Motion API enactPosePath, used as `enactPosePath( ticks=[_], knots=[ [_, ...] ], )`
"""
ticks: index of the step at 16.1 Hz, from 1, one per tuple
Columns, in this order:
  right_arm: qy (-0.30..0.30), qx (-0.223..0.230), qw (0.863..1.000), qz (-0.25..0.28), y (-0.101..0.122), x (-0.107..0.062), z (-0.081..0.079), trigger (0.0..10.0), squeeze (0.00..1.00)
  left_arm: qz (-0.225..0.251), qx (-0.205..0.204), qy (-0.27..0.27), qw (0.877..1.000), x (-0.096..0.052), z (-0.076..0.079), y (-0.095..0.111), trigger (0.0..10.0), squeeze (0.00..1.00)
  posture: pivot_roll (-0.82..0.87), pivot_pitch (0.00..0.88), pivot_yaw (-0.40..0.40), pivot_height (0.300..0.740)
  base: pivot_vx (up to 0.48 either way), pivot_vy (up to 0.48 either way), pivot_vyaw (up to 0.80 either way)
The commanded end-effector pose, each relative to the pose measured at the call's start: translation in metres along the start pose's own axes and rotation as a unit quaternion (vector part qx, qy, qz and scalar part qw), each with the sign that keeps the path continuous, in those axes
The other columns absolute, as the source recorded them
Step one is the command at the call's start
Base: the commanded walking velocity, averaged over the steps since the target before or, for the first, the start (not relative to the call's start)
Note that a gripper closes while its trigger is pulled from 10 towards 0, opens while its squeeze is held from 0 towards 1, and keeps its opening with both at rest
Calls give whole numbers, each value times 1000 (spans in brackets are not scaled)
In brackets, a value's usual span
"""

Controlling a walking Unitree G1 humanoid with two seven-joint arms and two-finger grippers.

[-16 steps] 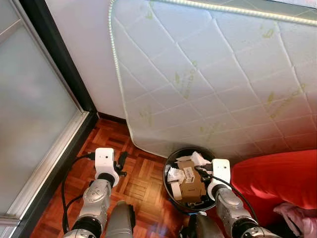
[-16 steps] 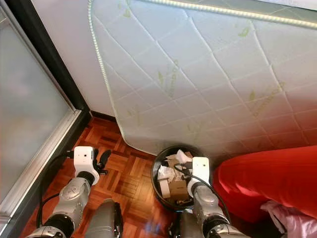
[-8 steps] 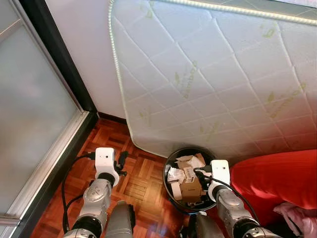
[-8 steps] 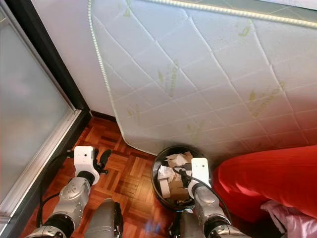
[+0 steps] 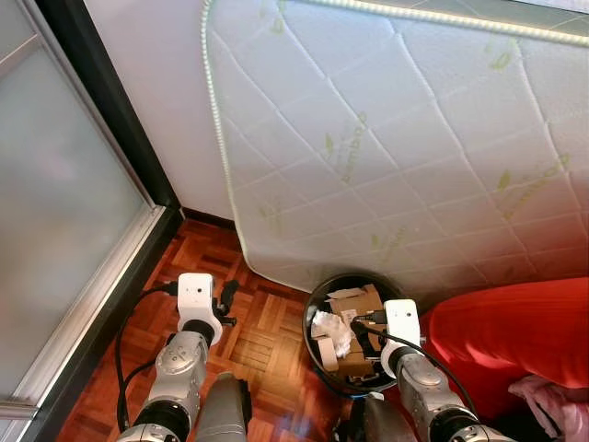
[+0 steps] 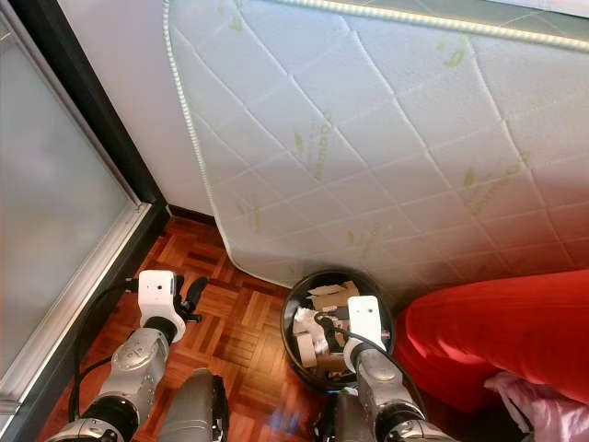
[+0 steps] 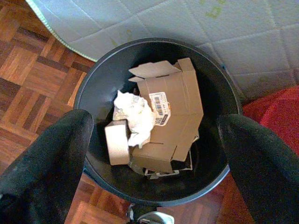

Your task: Clean up the room

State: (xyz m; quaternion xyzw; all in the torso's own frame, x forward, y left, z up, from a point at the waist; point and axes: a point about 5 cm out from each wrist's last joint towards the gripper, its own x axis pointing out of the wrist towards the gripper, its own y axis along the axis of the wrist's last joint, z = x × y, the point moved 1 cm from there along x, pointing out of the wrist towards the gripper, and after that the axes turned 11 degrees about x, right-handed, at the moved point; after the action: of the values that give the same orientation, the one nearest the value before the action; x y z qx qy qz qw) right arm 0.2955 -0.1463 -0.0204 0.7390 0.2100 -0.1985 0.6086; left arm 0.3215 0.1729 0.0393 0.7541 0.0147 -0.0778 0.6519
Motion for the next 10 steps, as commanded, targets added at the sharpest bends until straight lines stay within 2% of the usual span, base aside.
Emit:
enactPosePath(
  ticks=[1, 4, 5, 10],
  knots=[
    [-4, 13, 1000, -15, -9, -2, 0, 10000, 0, -21, -5, -1, 1000, -4, 1, -9, 10000, 0, 98, 252, -29, 648, 0, 0, 0],
    [-9, 50, 999, 0, -5, -1, 0, 10000, 0, -41, -5, 9, 999, -9, -6, -18, 10000, 0, 96, 242, -27, 648, 0, 0, 0],
    [-3, 92, 995, 24, -3, -4, 11, 10000, 0, -46, -5, 20, 999, -11, -14, -20, 10000, 0, 92, 238, -26, 657, 0, 0, 0],
    [-25, 103, 994, 14, -11, -9, 31, 10000, 0, -60, 0, 27, 998, -10, -21, -22, 10000, 0, 89, 210, -18, 721, 0, 0, 0]
  ],
)
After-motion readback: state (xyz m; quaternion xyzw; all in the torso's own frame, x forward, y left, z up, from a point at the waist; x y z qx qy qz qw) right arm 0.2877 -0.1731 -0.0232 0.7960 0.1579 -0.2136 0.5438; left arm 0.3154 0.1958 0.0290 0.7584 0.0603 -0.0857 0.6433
